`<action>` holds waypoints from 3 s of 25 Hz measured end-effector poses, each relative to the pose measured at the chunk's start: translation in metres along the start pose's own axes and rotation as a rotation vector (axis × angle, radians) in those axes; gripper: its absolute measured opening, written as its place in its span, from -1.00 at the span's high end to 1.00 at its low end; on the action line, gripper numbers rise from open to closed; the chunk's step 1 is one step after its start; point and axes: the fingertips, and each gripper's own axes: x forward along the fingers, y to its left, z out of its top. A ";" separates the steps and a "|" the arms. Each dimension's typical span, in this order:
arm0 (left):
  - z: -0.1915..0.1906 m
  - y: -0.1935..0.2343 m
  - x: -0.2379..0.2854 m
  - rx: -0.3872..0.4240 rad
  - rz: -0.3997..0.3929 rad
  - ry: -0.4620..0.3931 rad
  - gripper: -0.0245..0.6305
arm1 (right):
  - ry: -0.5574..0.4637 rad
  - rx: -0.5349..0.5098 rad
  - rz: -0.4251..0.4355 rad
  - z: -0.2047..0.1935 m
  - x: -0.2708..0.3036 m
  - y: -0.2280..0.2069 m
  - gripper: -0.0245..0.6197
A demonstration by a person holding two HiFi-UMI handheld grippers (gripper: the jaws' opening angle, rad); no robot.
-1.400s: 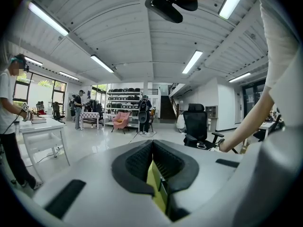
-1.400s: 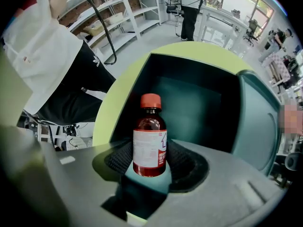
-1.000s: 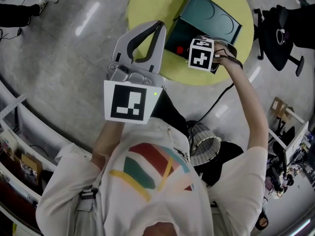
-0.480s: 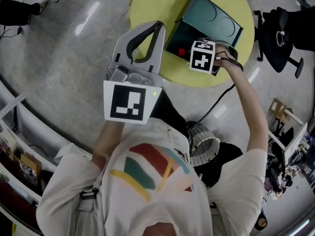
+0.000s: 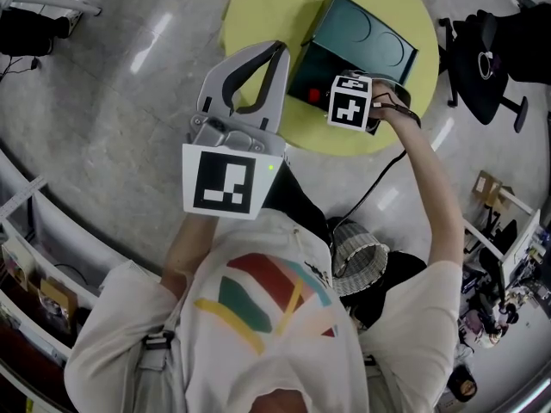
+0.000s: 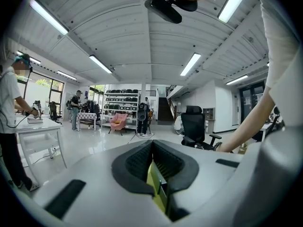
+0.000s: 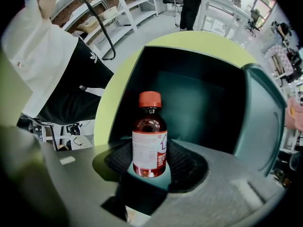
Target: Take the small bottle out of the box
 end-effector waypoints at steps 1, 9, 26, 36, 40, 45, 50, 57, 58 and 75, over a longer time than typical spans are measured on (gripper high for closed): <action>0.001 0.000 0.000 0.000 -0.001 -0.003 0.88 | -0.002 0.004 -0.007 0.000 -0.001 -0.001 0.28; 0.020 -0.001 -0.003 0.012 0.005 -0.047 0.88 | -0.102 0.074 -0.096 0.007 -0.038 -0.008 0.28; 0.099 -0.030 -0.010 0.114 -0.034 -0.215 0.88 | -0.629 0.387 -0.605 0.033 -0.242 -0.028 0.28; 0.142 -0.056 -0.022 0.174 -0.089 -0.314 0.88 | -1.068 0.582 -0.856 0.030 -0.349 0.019 0.28; 0.158 -0.066 -0.025 0.165 -0.109 -0.364 0.88 | -1.192 0.596 -0.981 0.021 -0.380 0.039 0.28; 0.163 -0.081 -0.023 0.163 -0.154 -0.378 0.88 | -1.347 0.628 -1.145 0.009 -0.410 0.064 0.27; 0.163 -0.100 -0.019 0.180 -0.180 -0.387 0.88 | -1.450 0.735 -1.261 -0.011 -0.422 0.086 0.27; 0.166 -0.114 -0.019 0.182 -0.218 -0.406 0.88 | -1.511 0.825 -1.362 -0.027 -0.432 0.108 0.27; 0.167 -0.117 -0.018 0.185 -0.225 -0.410 0.88 | -1.516 0.843 -1.371 -0.031 -0.431 0.110 0.27; 0.165 -0.126 -0.017 0.180 -0.249 -0.404 0.88 | -1.502 0.964 -1.455 -0.063 -0.424 0.125 0.27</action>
